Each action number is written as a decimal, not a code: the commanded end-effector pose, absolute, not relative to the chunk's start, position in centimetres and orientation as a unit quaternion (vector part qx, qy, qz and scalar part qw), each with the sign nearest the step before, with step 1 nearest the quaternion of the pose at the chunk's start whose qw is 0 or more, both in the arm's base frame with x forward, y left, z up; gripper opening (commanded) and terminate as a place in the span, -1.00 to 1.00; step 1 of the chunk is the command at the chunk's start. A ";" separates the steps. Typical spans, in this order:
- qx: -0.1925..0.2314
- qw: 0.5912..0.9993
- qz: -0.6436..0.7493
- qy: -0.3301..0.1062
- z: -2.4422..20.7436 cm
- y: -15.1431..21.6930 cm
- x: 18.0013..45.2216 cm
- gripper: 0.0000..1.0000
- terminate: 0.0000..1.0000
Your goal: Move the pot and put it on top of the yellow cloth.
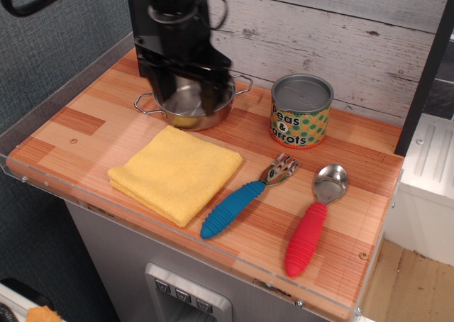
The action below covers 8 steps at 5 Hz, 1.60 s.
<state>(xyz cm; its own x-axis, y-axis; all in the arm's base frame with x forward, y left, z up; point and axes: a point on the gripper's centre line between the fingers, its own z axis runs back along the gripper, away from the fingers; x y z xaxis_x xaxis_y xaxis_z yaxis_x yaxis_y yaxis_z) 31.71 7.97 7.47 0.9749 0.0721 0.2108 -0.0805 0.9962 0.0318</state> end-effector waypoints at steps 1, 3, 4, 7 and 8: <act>0.047 0.980 0.075 -0.176 8.6 13.0 34.5 1.00 -1.00; 0.070 0.975 0.091 -0.188 7.3 15.8 37.1 1.00 -1.00; 0.056 0.978 0.092 -0.179 6.0 16.7 37.6 1.00 -1.00; 0.043 0.980 0.108 -0.162 4.0 17.3 37.1 -1.00 -1.00; 0.046 0.979 0.113 -0.161 4.0 17.5 37.1 -1.00 -1.00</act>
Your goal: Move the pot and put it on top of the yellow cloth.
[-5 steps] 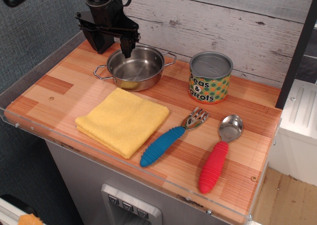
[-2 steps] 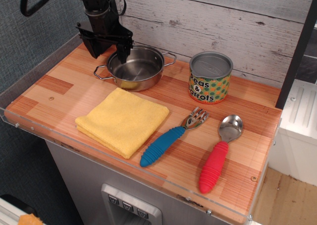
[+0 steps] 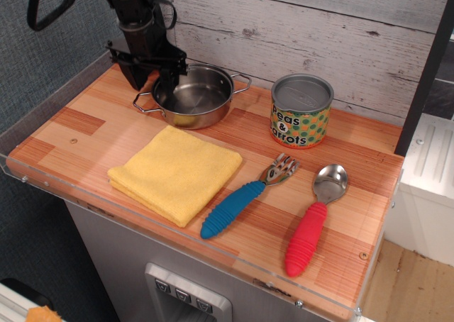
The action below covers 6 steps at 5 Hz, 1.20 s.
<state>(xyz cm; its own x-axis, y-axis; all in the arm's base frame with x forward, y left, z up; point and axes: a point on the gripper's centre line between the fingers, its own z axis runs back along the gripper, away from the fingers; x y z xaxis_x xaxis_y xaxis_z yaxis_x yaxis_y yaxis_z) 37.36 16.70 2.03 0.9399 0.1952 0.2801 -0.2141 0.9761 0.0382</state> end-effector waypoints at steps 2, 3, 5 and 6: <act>0.044 0.972 0.135 -0.186 5.9 17.9 36.6 -1.00 -1.00; 0.041 0.972 0.140 -0.185 7.2 17.6 36.3 -1.00 -1.00; 0.031 0.974 0.139 -0.177 10.3 16.1 33.0 -1.00 -1.00; 0.018 0.979 0.110 -0.169 10.2 14.7 31.1 -1.00 -1.00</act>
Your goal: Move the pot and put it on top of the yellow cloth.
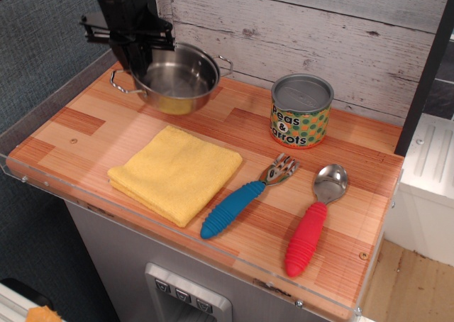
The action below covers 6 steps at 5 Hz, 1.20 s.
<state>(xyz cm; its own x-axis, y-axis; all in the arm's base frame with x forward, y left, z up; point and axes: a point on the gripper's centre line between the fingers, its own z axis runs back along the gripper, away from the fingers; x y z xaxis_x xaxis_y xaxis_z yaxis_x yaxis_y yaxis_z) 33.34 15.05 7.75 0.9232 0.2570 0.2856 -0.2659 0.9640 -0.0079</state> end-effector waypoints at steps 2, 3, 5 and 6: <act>0.005 0.987 0.056 -0.153 8.0 12.4 27.8 -1.00 -1.00; -0.006 0.987 0.028 -0.158 6.6 11.9 27.0 -1.00 -1.00; -0.034 0.986 0.010 -0.164 4.8 11.5 27.2 -1.00 -1.00; -0.019 0.988 0.028 -0.154 4.1 11.7 27.1 -1.00 -1.00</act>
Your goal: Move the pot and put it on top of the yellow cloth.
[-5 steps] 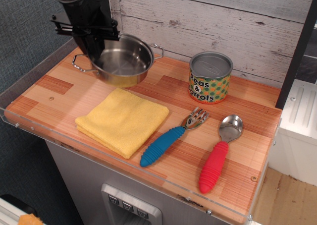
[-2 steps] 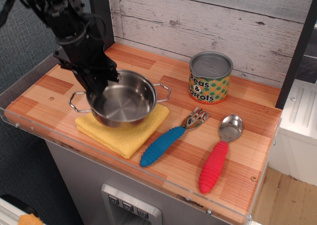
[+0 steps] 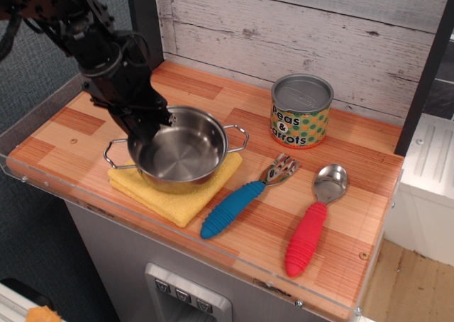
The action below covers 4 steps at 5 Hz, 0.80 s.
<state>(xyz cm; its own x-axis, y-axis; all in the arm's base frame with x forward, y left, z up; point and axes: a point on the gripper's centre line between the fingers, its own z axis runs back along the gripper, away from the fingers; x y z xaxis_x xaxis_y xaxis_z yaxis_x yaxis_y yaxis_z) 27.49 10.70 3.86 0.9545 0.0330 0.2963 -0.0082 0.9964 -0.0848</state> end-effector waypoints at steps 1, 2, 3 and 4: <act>-0.020 0.988 0.038 -0.149 3.8 11.6 26.6 -1.00 -1.00; -0.029 0.988 0.045 -0.145 3.5 11.5 26.2 1.00 -1.00; -0.023 0.989 0.045 -0.141 4.0 11.4 26.0 1.00 -1.00; -0.016 0.989 0.049 -0.135 4.2 11.6 25.7 1.00 -1.00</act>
